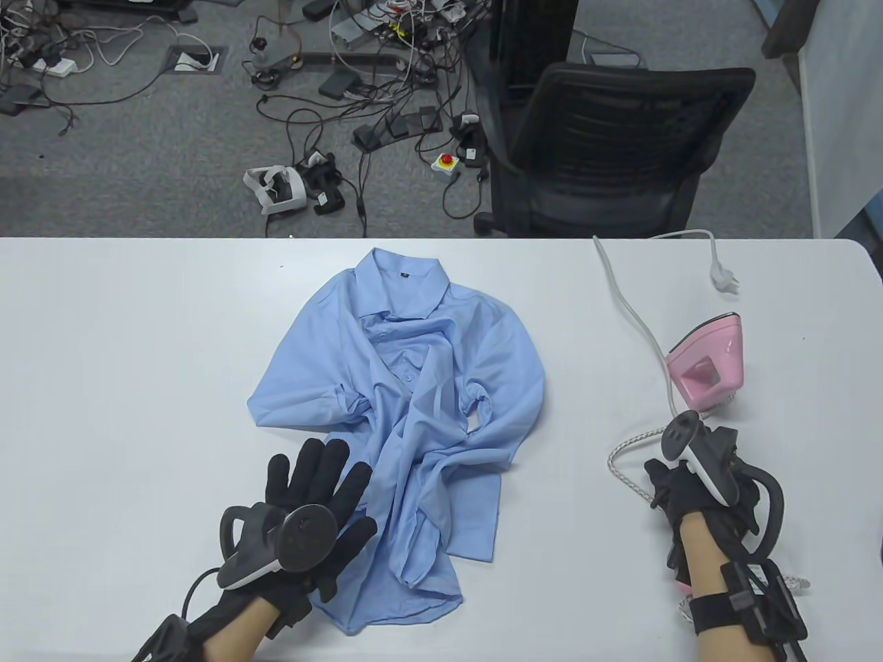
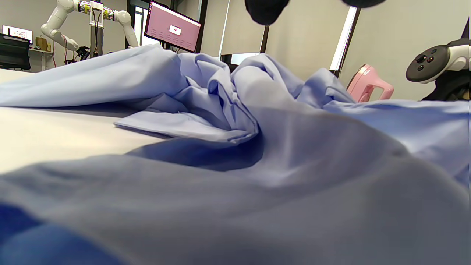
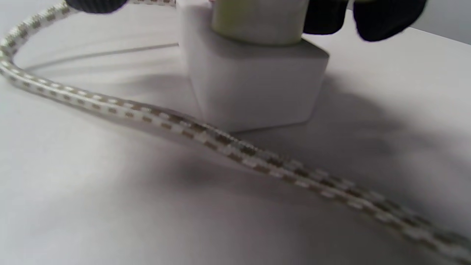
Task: Iron long-sleeve shirt with electric iron on table
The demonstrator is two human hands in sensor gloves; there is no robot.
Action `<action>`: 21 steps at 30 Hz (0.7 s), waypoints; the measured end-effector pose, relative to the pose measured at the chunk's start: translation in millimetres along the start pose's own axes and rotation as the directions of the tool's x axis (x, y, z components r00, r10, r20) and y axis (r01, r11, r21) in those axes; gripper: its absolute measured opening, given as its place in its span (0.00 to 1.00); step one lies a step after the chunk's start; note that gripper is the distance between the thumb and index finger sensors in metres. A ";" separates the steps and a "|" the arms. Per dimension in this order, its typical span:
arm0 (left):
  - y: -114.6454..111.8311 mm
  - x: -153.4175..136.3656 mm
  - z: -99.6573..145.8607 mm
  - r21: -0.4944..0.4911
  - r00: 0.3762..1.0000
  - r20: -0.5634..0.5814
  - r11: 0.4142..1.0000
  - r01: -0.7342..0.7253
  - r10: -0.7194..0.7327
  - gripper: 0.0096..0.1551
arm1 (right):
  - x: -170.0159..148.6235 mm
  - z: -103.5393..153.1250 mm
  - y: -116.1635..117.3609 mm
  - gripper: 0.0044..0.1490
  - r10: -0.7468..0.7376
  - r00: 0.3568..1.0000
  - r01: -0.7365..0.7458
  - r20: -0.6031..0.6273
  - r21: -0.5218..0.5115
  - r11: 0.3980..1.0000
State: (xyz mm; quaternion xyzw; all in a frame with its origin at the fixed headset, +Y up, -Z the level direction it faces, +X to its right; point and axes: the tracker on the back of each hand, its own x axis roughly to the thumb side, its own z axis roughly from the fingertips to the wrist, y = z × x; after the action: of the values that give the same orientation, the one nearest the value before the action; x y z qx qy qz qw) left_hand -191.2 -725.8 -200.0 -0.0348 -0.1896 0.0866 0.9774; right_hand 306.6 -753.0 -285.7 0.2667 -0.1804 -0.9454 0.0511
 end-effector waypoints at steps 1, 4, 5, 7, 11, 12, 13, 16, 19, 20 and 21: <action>0.1 -0.1 0.0 0.001 1.000 0.000 1.000 0.002 -0.002 0.41 | 1.1 -1.6 1.2 0.55 -0.005 1.000 0.004 0.011 0.024 1.000; -0.5 -0.6 0.3 -0.002 1.000 -0.002 1.000 -0.002 0.002 0.41 | 3.1 -4.7 -3.6 0.55 -0.045 0.999 0.044 0.018 0.029 0.999; -0.9 -0.9 0.5 -0.007 1.000 -0.003 1.000 -0.002 0.002 0.41 | 4.1 -6.5 -4.8 0.55 -0.072 0.997 0.071 0.020 0.039 0.997; -1.0 -1.3 0.7 -0.012 1.000 -0.005 1.000 -0.001 0.001 0.41 | 4.9 -9.1 -6.2 0.55 -0.069 0.997 0.066 0.031 0.076 0.995; -1.3 -1.5 -0.2 -0.009 1.000 -0.009 1.000 -0.007 0.007 0.41 | 2.6 -12.1 -6.6 0.53 -0.104 0.994 0.100 0.043 0.091 0.991; -1.8 -1.2 -0.7 -0.015 1.000 -0.009 1.000 -0.010 0.010 0.41 | 3.2 -12.1 -6.3 0.53 -0.111 0.993 0.107 0.041 0.091 0.990; -1.9 -1.0 -0.8 -0.018 1.000 -0.007 1.000 -0.011 0.011 0.41 | 4.0 -10.7 -7.2 0.53 -0.104 0.994 0.100 0.040 0.077 0.992; -2.6 -1.4 -0.8 -0.020 1.000 -0.002 1.000 -0.020 0.020 0.41 | 5.8 -10.6 -8.0 0.54 -0.096 0.995 0.094 0.032 0.062 0.994; -1.6 -2.5 -0.2 -0.023 1.000 -0.003 0.999 -0.029 0.029 0.41 | 3.9 -13.2 -9.0 0.53 -0.141 0.990 0.138 0.028 0.081 0.987; 0.1 -2.3 0.6 -0.016 0.999 -0.001 0.999 -0.033 0.033 0.41 | 4.8 -12.8 -8.8 0.53 -0.129 0.991 0.127 0.028 0.076 0.989; 1.3 -2.1 1.2 -0.009 0.999 0.001 0.999 -0.034 0.034 0.41 | 4.9 -12.3 -8.3 0.53 -0.123 0.992 0.120 0.028 0.067 0.990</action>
State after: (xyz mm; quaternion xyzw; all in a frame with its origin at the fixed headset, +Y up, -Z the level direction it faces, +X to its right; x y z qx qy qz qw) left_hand -193.8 -724.8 -199.8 -0.0421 -0.1902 0.1022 0.9755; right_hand 308.8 -750.1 -300.9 0.2635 -0.1954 -0.9445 -0.0182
